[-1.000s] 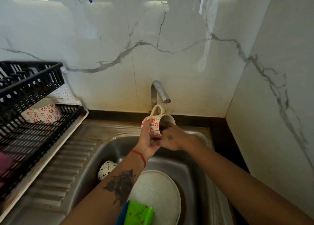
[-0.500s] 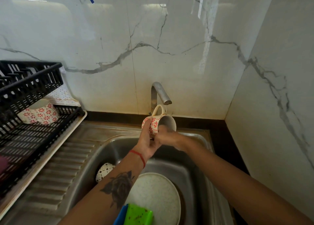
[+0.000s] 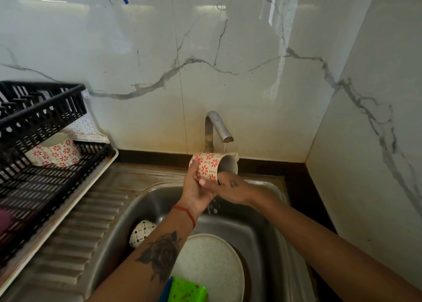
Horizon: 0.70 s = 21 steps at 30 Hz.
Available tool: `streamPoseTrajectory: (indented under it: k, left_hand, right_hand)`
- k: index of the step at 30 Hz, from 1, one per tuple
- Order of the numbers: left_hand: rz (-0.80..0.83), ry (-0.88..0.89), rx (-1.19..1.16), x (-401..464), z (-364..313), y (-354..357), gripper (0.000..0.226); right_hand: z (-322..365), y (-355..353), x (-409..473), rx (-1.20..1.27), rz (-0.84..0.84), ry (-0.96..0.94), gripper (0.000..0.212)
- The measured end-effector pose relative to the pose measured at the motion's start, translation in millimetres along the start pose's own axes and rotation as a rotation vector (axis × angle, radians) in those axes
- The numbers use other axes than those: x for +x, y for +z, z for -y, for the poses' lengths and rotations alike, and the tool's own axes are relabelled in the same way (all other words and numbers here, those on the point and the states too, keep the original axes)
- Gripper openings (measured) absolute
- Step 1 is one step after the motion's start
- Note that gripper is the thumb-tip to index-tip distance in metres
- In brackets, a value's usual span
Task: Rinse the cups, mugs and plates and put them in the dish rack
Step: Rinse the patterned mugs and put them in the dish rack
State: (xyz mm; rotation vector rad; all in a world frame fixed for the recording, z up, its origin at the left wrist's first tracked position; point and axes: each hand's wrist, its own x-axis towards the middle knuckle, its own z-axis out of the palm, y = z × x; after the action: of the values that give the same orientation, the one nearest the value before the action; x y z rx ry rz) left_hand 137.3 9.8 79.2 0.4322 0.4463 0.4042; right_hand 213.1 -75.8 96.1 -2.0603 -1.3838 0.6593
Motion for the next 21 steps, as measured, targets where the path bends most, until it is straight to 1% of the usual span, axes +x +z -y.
streamPoseTrajectory:
  k: [2,3,4,7,8,9,10,13,14,15,16,19,20,21]
  left_hand:
    - [-0.021,-0.002,0.032,0.2,-0.9,0.9,0.063]
    - [-0.036,-0.011,0.04,0.5,-0.8,0.7,0.061]
    - [-0.043,-0.022,0.036,0.4,-0.3,0.8,0.061]
    - [-0.023,-0.075,-0.049,0.3,2.5,1.0,0.068]
    - [-0.021,-0.083,-0.063,0.4,1.2,0.3,0.07]
    - [-0.028,-0.085,-0.045,0.9,-0.9,-0.3,0.07]
    - [-0.047,-0.089,-0.002,1.5,-3.4,-0.4,0.069]
    - [-0.085,-0.1,0.137,2.0,-13.0,-1.0,0.066]
    - [-0.066,-0.089,0.158,1.6,-15.7,-1.8,0.066]
    - [-0.035,-0.083,0.163,0.8,-17.4,-3.8,0.067]
    - [0.0,-0.089,0.15,-0.6,-17.2,-5.4,0.069]
    - [0.073,-0.087,0.039,-3.6,-7.4,-6.2,0.069]
    - [0.073,-0.06,-0.009,-2.8,-4.4,-4.6,0.068]
    - [0.063,-0.037,-0.047,-1.4,-3.0,-2.1,0.066]
  right_hand:
    - [-6.8,-6.9,-0.3,-0.465,-0.005,-0.028,0.069]
    - [-7.6,-9.9,0.8,-0.543,-0.016,-0.019,0.071]
    - [-5.0,-11.5,2.7,-0.503,-0.001,0.01,0.07]
    - [14.4,-7.7,8.8,0.162,0.09,0.18,0.058]
    - [19.8,-5.7,9.7,0.302,0.09,0.199,0.054]
    - [21.8,-5.0,8.7,0.333,0.088,0.177,0.053]
    - [20.1,-6.5,6.7,0.237,0.101,0.129,0.054]
    - [5.0,-14.5,0.5,-0.476,0.103,-0.042,0.065]
    - [0.3,-16.2,-0.6,-0.589,0.084,-0.066,0.064]
    - [-2.1,-17.0,-0.2,-0.585,0.061,-0.071,0.061]
    - [0.1,-17.9,0.5,-0.467,0.026,-0.064,0.058]
    - [10.5,-14.8,5.1,0.034,-0.11,0.007,0.048]
    - [12.6,-11.5,6.4,0.142,-0.122,0.022,0.047]
    - [14.4,-8.4,6.0,0.188,-0.115,0.019,0.049]
